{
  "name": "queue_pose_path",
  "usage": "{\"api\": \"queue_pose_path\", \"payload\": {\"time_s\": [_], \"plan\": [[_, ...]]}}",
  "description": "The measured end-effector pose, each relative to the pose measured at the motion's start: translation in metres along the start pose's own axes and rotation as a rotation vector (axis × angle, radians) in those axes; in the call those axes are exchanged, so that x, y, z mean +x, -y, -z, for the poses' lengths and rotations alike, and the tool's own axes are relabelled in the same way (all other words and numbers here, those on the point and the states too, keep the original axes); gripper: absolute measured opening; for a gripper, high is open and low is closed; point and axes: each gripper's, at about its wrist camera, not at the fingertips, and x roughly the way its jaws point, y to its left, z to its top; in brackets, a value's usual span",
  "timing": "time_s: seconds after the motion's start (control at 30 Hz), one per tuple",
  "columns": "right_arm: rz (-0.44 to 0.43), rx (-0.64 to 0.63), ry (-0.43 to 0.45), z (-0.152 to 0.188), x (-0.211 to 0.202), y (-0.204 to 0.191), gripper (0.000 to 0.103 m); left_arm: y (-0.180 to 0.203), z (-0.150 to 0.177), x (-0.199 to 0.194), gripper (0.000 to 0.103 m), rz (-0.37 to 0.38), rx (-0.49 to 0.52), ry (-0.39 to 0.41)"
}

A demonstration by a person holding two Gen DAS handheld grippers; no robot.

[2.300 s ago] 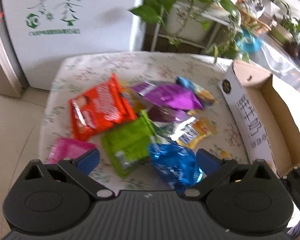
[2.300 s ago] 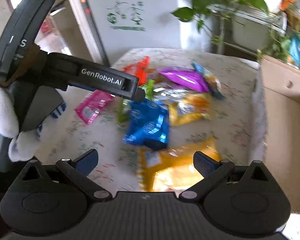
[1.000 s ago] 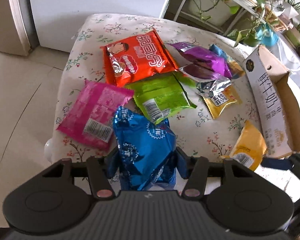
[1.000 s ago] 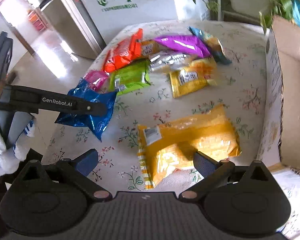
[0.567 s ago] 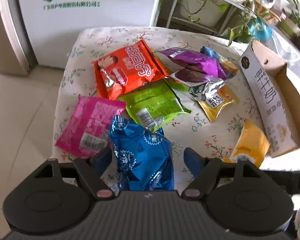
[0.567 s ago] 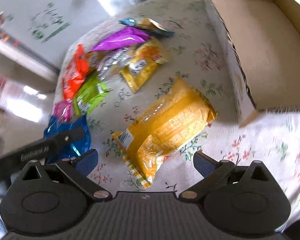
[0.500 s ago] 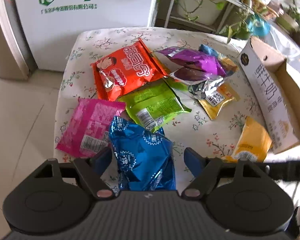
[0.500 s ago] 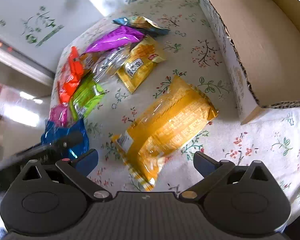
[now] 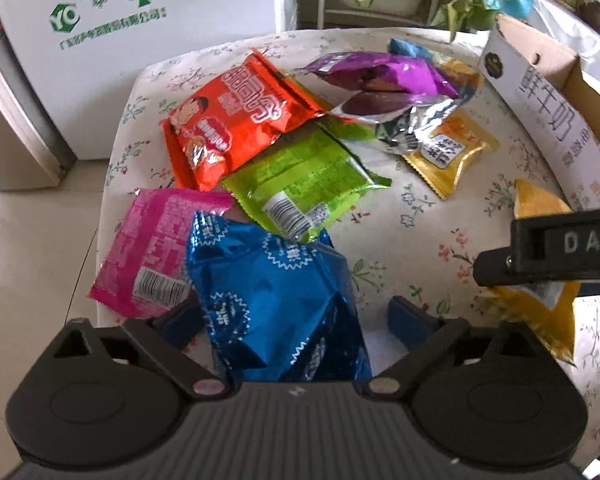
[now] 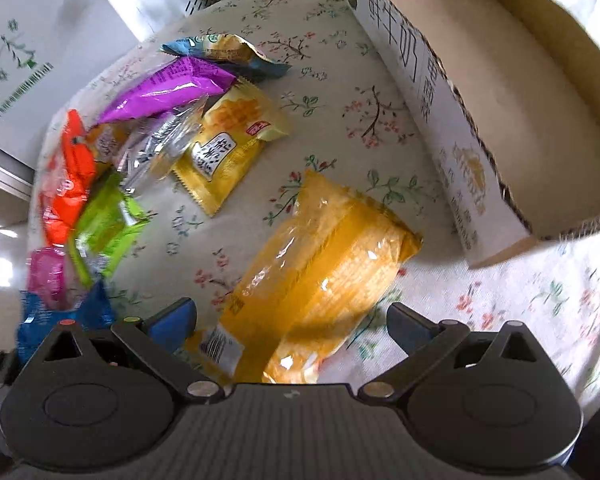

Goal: Organize snacks
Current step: 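Close the right gripper on the large yellow bag while the left gripper holds the blue bag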

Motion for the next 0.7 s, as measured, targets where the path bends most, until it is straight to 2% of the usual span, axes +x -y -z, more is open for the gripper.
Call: {"api": "queue_pose_path", "payload": {"time_s": [0.33, 0.7], "plan": [[0.110, -0.094, 0.024, 0.000, 0.015, -0.016, 0.103, -0.001, 0.002, 0.000, 0.103, 0.005, -0.006, 0.015], [0.108, -0.126, 0.035, 0.003, 0.013, -0.015, 0.103, 0.000, 0.003, -0.001, 0.103, -0.007, -0.026, 0.010]]}}
